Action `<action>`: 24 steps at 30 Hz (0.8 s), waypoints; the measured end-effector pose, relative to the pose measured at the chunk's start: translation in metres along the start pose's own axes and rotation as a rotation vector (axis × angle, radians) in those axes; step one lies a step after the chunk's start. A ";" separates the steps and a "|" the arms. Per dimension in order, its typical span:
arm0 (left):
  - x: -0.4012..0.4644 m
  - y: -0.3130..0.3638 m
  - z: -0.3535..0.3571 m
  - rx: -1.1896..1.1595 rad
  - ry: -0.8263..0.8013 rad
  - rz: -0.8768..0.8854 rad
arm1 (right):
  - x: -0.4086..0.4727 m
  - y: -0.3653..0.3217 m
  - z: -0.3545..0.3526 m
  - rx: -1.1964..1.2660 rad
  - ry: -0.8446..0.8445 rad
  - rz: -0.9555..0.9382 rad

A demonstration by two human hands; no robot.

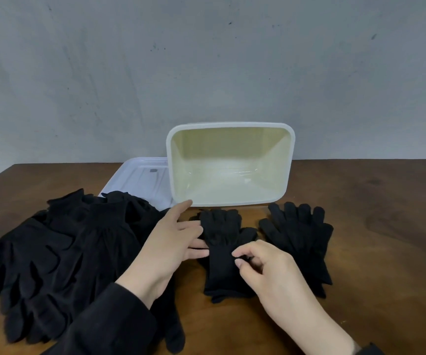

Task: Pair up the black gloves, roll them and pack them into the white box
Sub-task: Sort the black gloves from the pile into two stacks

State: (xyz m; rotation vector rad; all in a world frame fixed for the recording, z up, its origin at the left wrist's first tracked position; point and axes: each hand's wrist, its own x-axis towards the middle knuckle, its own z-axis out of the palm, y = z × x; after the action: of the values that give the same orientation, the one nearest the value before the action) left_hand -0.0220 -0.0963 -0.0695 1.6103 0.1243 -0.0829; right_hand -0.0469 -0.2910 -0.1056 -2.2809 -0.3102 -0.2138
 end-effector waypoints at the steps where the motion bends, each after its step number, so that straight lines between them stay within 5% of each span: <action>1: 0.000 0.000 0.000 0.022 0.009 -0.004 | 0.000 0.000 0.000 -0.006 -0.008 -0.001; 7: 0.004 -0.008 0.004 0.275 0.108 0.035 | -0.002 -0.003 -0.001 -0.022 -0.034 -0.083; 15: 0.006 -0.009 0.002 1.166 0.064 0.250 | -0.003 0.001 0.000 -0.250 -0.009 -0.197; 20: 0.007 -0.015 0.002 1.108 0.062 0.374 | -0.002 0.003 0.006 -0.306 -0.069 -0.350; 24: -0.002 -0.002 -0.013 0.967 0.270 0.519 | -0.001 0.008 0.010 -0.267 -0.148 -0.316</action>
State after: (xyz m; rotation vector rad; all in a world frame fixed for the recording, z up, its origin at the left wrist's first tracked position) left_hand -0.0247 -0.0830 -0.0704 2.5611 -0.1596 0.5566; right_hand -0.0453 -0.2887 -0.1186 -2.5068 -0.7607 -0.2605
